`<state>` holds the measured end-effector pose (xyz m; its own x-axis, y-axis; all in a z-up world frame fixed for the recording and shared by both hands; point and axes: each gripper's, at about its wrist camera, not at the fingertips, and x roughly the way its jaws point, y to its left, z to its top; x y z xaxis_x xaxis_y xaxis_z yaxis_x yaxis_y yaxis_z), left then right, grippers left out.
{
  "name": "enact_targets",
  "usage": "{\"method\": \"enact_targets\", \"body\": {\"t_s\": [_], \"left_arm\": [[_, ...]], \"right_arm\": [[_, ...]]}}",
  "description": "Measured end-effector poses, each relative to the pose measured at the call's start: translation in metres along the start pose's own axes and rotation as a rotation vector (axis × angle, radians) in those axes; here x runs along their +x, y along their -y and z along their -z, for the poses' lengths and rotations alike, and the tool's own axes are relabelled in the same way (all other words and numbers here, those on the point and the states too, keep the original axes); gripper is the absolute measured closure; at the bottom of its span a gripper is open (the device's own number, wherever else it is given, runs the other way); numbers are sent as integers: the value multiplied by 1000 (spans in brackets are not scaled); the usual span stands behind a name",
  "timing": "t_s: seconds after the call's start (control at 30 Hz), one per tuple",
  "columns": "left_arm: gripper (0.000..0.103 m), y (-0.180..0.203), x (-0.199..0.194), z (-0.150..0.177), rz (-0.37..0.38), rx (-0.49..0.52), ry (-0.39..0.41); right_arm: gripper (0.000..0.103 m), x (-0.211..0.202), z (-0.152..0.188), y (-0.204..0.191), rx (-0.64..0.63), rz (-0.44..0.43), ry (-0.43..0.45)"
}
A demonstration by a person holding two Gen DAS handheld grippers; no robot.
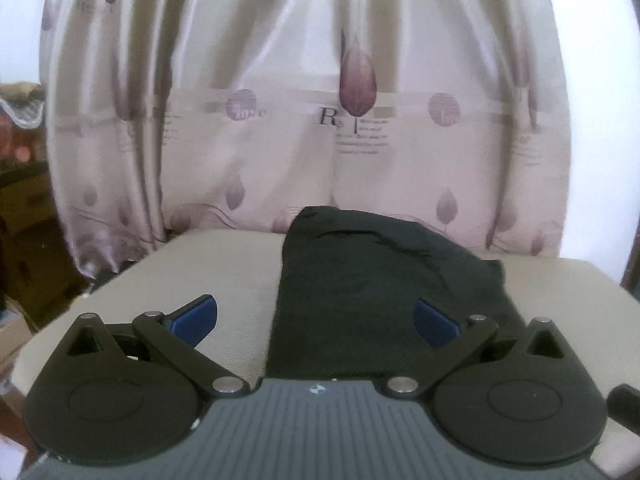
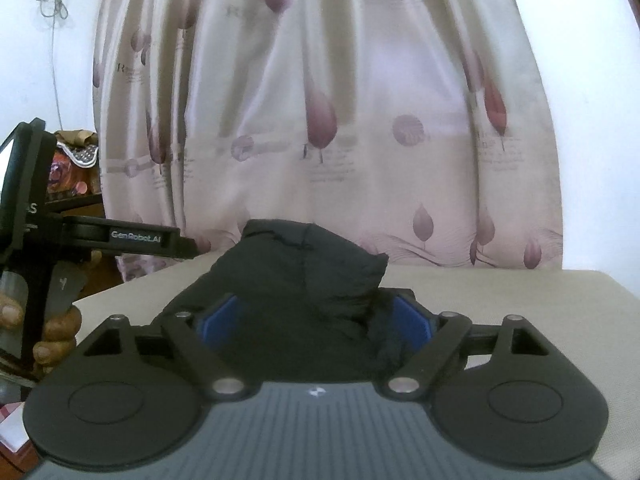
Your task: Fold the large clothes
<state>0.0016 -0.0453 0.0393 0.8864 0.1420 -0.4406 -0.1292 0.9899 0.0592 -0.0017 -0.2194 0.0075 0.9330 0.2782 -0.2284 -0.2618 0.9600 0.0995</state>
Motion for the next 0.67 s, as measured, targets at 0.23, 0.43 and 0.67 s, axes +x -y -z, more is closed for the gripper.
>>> {"method": "enact_targets", "body": {"t_s": [0.23,0.43,0.67], "left_arm": [[0,-3,3,4,39,7,-34],[0,2,-1,11,56,47,1],[0,4,-3,16,93,51,-6]], "right_arm": [[15,-2,-1,-4,4,7,-1],[11,-1,3,-9,-8,-3,-15],[9,-1,1,-10,4,21,-24]]}}
